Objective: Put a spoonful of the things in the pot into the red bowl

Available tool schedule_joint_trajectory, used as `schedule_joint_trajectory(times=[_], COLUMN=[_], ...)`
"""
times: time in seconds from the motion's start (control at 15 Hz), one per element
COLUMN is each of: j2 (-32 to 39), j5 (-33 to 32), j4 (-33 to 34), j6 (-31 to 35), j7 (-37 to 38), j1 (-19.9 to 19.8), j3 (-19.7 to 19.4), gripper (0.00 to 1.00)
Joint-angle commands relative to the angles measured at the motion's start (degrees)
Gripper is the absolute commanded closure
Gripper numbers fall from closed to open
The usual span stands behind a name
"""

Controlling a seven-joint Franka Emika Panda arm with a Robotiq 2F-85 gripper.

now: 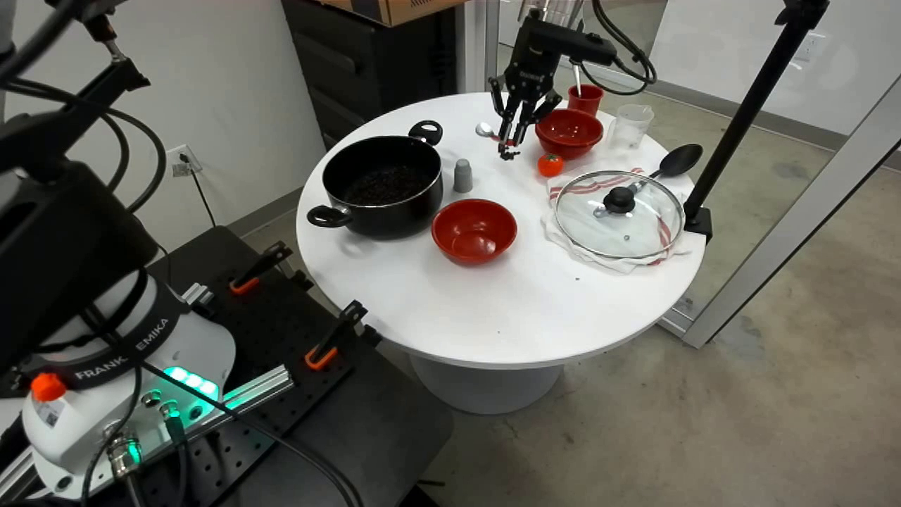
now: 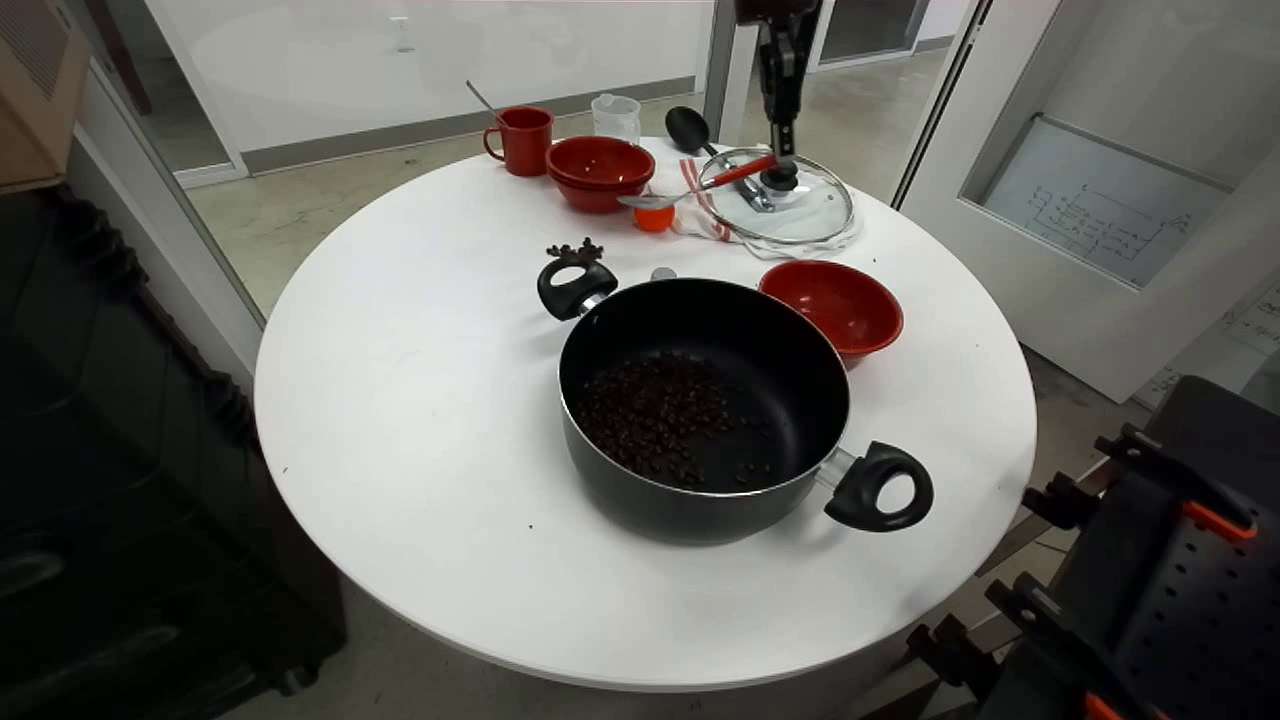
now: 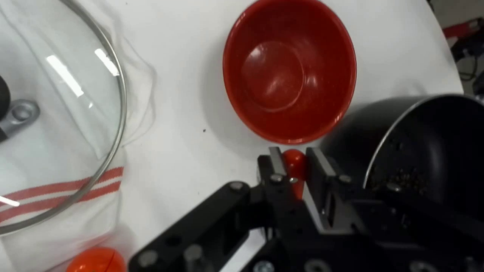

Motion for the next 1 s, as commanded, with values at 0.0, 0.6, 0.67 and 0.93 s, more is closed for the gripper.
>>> schedule_joint_trajectory(times=[0.0, 0.6, 0.67, 0.93], j2=[-9.3, -22.5, -23.5, -29.0], j5=[-3.8, -2.3, -2.2, 0.1], j4=[-13.6, -29.1, -30.5, -39.4], j6=[2.6, 6.1, 6.8, 11.9], j7=[-13.0, -39.1, -41.3, -48.1], j1=[-3.3, -7.1, -7.0, -6.1], j3=[-0.4, -3.0, -3.2, -3.7], gripper=[0.95, 0.95, 0.95, 0.95])
